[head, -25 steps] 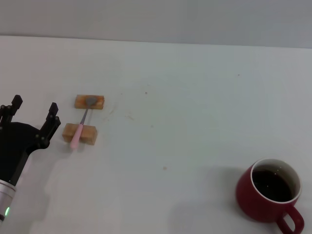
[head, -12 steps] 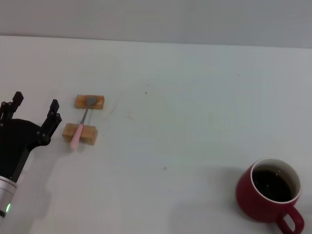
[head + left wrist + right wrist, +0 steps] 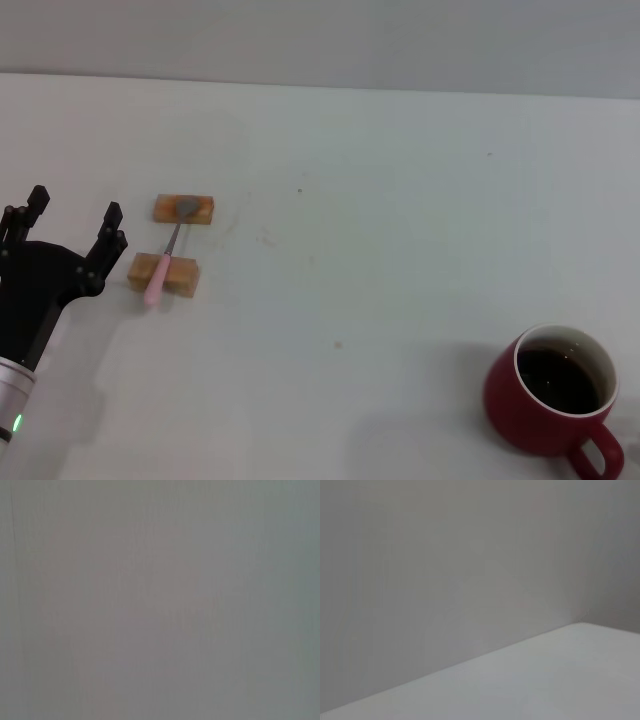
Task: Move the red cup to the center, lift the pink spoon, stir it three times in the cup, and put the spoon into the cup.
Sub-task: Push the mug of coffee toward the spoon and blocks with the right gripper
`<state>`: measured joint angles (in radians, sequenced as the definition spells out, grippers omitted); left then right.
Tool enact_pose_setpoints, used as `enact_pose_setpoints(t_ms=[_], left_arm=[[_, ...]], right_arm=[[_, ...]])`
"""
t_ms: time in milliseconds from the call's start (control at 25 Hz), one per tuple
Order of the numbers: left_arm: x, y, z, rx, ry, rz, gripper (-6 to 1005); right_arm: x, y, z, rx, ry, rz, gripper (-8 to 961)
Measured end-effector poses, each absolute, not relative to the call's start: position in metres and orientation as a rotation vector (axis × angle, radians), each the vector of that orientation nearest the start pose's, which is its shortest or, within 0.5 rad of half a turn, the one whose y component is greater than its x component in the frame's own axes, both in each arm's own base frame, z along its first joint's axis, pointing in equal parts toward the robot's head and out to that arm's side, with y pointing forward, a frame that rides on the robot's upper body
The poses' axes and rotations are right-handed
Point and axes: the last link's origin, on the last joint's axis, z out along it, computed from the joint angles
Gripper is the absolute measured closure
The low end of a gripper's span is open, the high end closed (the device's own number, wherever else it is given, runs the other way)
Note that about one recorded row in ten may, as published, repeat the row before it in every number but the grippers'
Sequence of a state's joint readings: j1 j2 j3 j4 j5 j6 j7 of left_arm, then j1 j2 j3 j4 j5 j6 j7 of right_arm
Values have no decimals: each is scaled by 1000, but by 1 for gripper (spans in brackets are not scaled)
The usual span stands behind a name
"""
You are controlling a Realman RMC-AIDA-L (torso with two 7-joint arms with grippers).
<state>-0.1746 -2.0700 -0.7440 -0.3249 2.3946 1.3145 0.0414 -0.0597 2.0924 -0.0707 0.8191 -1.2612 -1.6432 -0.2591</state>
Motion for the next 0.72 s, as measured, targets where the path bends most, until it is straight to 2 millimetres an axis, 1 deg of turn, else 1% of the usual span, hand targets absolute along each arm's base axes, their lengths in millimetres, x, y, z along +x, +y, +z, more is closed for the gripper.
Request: enact_pose_setpoints(t_ms=[720], left_arm=[[-332, 250, -35, -1673, -395, -667, 194]], right_arm=[[307, 129, -94, -1284, 1006, 631, 954]])
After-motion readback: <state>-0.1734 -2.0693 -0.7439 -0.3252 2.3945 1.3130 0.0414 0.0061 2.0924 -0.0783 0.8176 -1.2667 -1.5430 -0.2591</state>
